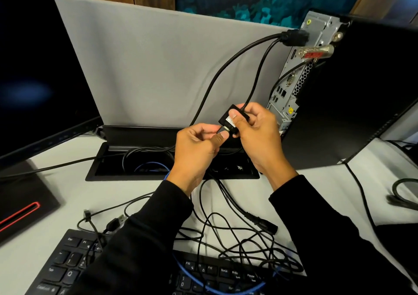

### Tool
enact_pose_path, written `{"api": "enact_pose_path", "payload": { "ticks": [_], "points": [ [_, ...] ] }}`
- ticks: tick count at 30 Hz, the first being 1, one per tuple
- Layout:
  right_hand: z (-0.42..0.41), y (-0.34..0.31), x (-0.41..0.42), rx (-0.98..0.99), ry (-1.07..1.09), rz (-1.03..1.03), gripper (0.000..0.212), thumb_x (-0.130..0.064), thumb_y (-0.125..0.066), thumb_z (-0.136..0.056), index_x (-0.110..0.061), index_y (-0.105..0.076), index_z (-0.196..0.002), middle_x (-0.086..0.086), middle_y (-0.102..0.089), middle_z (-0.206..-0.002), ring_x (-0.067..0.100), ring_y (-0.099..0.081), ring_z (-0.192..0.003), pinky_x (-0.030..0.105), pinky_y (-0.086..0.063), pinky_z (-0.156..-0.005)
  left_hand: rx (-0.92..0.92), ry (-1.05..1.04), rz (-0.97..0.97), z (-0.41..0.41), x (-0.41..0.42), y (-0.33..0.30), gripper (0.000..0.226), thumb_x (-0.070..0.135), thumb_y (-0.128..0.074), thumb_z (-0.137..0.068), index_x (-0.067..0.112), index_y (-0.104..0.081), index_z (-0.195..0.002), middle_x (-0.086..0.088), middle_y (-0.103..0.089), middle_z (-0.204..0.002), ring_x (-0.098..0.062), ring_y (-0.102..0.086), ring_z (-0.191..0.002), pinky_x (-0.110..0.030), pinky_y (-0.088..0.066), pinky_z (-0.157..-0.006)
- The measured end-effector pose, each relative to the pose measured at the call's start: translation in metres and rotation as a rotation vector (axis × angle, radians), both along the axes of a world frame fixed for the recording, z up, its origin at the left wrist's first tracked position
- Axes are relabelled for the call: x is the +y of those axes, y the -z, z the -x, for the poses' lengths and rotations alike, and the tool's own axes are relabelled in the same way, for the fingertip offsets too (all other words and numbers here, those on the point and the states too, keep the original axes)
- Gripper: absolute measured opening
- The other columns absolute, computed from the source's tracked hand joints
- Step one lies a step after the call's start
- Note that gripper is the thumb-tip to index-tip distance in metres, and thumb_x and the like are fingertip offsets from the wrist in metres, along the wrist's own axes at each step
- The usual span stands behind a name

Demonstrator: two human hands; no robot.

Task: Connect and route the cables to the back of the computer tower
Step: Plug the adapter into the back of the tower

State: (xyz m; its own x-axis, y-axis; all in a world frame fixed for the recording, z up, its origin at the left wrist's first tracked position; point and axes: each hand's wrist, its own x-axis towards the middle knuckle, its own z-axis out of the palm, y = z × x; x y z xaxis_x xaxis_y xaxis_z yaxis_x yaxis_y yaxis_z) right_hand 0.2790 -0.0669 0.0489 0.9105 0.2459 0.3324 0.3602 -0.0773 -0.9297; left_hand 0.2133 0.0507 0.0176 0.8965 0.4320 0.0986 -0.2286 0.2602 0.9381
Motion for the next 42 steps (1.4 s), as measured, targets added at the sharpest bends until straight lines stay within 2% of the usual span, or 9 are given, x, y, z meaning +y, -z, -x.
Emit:
{"api": "enact_pose_path", "payload": {
  "ticks": [4, 9, 19, 23, 26, 31, 36, 40, 42],
  "points": [
    [0.000, 0.001, 0.001, -0.041, -0.007, 0.043, 0.004, -0.020, -0.069, -0.098, -0.019, -0.067, -0.101, 0.000, -0.074, -0.082, 0.011, -0.071, -0.075, 0.029, -0.056, -0.064, 0.022, 0.009, 0.058, -0.001, 0.002, 0.002, 0.019, -0.007, -0.072, -0.087, 0.009, -0.062, -0.085, 0.002, -0.058, -0.057, -0.010, -0.049, -0.048, -0.021, -0.042, -0.047],
    [0.005, 0.007, 0.004, -0.068, 0.048, 0.060, 0.010, -0.041, -0.068, -0.090, -0.035, -0.065, -0.097, 0.001, -0.074, -0.084, 0.020, -0.072, -0.079, 0.054, -0.061, -0.073, 0.030, 0.031, 0.105, -0.007, 0.005, 0.006, 0.037, -0.010, -0.070, -0.087, 0.017, -0.046, -0.081, -0.001, -0.053, -0.060, -0.014, -0.047, -0.049, -0.024, -0.037, -0.045],
    [0.007, 0.010, 0.003, -0.061, 0.073, 0.069, 0.007, -0.031, -0.068, -0.095, -0.033, -0.065, -0.101, 0.000, -0.074, -0.086, 0.019, -0.073, -0.081, 0.052, -0.061, -0.078, 0.041, 0.093, 0.103, -0.007, 0.004, 0.008, 0.030, -0.012, -0.065, -0.089, 0.015, -0.052, -0.087, -0.001, -0.055, -0.060, -0.014, -0.046, -0.048, -0.026, -0.035, -0.048],
    [0.008, 0.011, 0.004, -0.102, 0.073, 0.195, 0.019, -0.028, -0.065, -0.096, -0.031, -0.060, -0.114, -0.005, -0.073, -0.090, 0.015, -0.071, -0.083, 0.047, -0.060, -0.081, 0.053, 0.102, -0.069, -0.007, 0.003, 0.005, 0.023, 0.000, -0.072, -0.091, 0.012, -0.055, -0.102, -0.012, -0.059, -0.070, -0.018, -0.055, -0.054, -0.029, -0.046, -0.052],
    [0.013, 0.014, 0.000, -0.131, 0.099, 0.252, 0.032, -0.029, -0.060, -0.101, -0.029, -0.057, -0.133, -0.005, -0.071, -0.091, 0.013, -0.068, -0.082, 0.040, -0.060, -0.081, 0.088, 0.121, -0.129, -0.002, 0.004, -0.003, 0.032, 0.006, -0.074, -0.091, 0.001, -0.056, -0.117, -0.021, -0.066, -0.085, -0.020, -0.062, -0.065, -0.032, -0.052, -0.063],
    [0.031, 0.016, -0.009, -0.115, 0.018, 0.244, 0.066, -0.041, -0.055, -0.102, -0.047, -0.019, -0.157, -0.005, -0.060, -0.142, 0.012, -0.061, -0.122, 0.038, -0.050, -0.106, 0.159, 0.069, -0.438, 0.015, 0.019, 0.000, 0.035, 0.017, -0.079, -0.088, 0.020, -0.065, -0.120, -0.009, -0.075, -0.102, -0.018, -0.074, -0.093, -0.033, -0.059, -0.089],
    [0.057, 0.007, -0.040, -0.118, -0.023, 0.374, 0.069, -0.030, -0.062, -0.101, -0.037, -0.026, -0.160, -0.013, -0.071, -0.106, 0.001, -0.067, -0.091, 0.019, -0.053, -0.087, 0.200, 0.036, -0.896, 0.047, 0.021, 0.008, 0.011, 0.020, -0.074, -0.091, 0.021, -0.073, -0.102, 0.008, -0.075, -0.084, 0.001, -0.068, -0.079, -0.010, -0.048, -0.077],
    [0.072, 0.013, -0.068, -0.141, -0.024, 0.493, 0.081, -0.031, -0.069, -0.096, -0.032, -0.022, -0.161, -0.007, -0.072, -0.103, 0.007, -0.068, -0.082, 0.025, -0.055, -0.084, 0.232, 0.229, -1.017, 0.076, 0.018, 0.010, 0.016, 0.040, -0.068, -0.095, 0.027, -0.077, -0.095, 0.012, -0.075, -0.086, 0.000, -0.068, -0.084, -0.023, -0.050, -0.081],
    [0.078, 0.018, -0.085, -0.094, -0.025, 0.587, 0.074, -0.037, -0.074, -0.092, -0.030, -0.037, -0.156, -0.003, -0.070, -0.109, 0.012, -0.068, -0.089, 0.031, -0.056, -0.089, 0.278, 0.331, -1.061, 0.086, 0.015, 0.013, 0.021, 0.047, -0.071, -0.092, 0.029, -0.079, -0.097, 0.013, -0.076, -0.092, -0.003, -0.070, -0.091, -0.024, -0.052, -0.087]
  ]
}}
